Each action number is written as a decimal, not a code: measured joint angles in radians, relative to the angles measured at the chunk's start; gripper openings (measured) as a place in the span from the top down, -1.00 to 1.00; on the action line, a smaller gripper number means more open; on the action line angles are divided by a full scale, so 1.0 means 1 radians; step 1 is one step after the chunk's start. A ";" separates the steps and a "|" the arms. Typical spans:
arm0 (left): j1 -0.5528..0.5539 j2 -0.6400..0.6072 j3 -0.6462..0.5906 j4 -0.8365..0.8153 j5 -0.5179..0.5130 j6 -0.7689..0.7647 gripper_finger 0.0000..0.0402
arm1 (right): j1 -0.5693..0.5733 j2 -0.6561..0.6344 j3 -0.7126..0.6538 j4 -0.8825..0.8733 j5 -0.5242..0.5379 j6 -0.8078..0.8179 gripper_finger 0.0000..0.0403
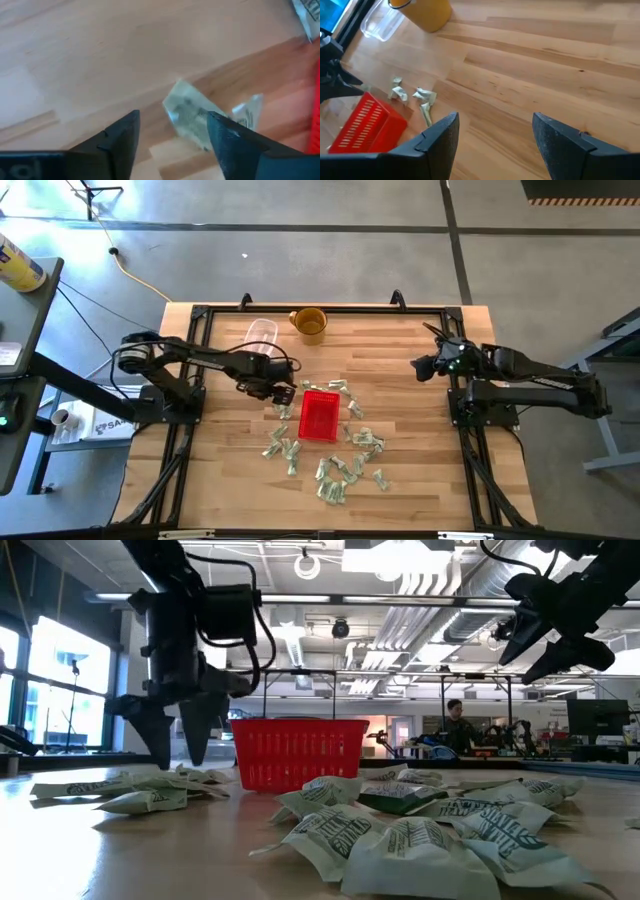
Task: Pick and place Stevia / Truvia into bins
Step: Put the white stevia packet into the red basket
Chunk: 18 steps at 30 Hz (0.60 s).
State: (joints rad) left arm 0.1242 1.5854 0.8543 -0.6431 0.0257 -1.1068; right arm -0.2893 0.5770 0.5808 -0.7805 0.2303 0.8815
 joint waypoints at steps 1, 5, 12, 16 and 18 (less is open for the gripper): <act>0.000 0.008 0.000 0.016 -0.003 0.000 -0.22 | 0.000 0.000 0.000 0.001 0.006 -0.002 -0.21; 0.000 0.035 0.000 0.055 -0.013 0.001 0.05 | 0.000 0.000 0.000 0.001 0.025 -0.017 -0.21; 0.000 0.041 0.000 0.028 -0.027 0.002 0.64 | 0.000 0.000 0.000 0.001 0.025 -0.030 -0.21; 0.000 0.039 0.002 0.025 -0.027 0.003 0.89 | 0.000 0.000 0.000 0.001 0.025 -0.030 -0.21; 0.000 0.038 0.017 0.027 -0.017 0.009 0.88 | 0.000 0.000 0.000 0.001 0.025 -0.029 -0.21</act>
State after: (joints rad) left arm 0.1242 1.6238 0.8710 -0.6163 0.0086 -1.0977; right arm -0.2893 0.5770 0.5808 -0.7799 0.2550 0.8520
